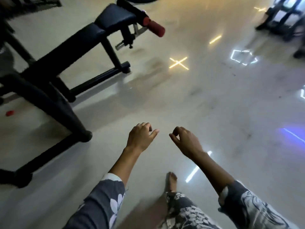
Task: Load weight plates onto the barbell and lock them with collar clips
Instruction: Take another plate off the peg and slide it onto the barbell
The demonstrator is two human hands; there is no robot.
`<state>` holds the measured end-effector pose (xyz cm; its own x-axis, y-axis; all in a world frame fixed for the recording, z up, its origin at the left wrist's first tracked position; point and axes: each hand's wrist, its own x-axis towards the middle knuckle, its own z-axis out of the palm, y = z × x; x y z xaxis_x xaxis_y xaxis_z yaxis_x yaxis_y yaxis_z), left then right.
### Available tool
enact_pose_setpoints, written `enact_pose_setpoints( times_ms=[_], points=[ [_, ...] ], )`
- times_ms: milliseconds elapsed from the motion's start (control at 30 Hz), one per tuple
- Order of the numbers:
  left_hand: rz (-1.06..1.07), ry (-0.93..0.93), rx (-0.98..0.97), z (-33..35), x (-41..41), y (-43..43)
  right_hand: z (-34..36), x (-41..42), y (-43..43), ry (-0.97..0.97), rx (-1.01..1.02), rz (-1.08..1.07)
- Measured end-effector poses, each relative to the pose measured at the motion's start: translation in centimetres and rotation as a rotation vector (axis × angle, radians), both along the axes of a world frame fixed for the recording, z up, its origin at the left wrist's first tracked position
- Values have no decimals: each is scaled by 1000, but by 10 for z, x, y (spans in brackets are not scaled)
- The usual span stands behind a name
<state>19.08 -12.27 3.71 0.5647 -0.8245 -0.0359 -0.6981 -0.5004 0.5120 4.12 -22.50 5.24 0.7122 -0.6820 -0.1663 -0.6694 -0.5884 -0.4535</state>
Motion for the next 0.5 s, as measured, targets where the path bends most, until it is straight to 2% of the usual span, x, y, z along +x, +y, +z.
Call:
enact_pose_setpoints(
  times_ms=[167,267,500],
  points=[
    [-151,-11,44,-16,-7,-131,-23,-6,-113,-8,-13,-129],
    [-191,46,94,-19,-1,-208,-28,-2,-186,18,4,-182],
    [-161,93,112,-5,57,-378,-14,46,-352,31,34,-187]
  ],
)
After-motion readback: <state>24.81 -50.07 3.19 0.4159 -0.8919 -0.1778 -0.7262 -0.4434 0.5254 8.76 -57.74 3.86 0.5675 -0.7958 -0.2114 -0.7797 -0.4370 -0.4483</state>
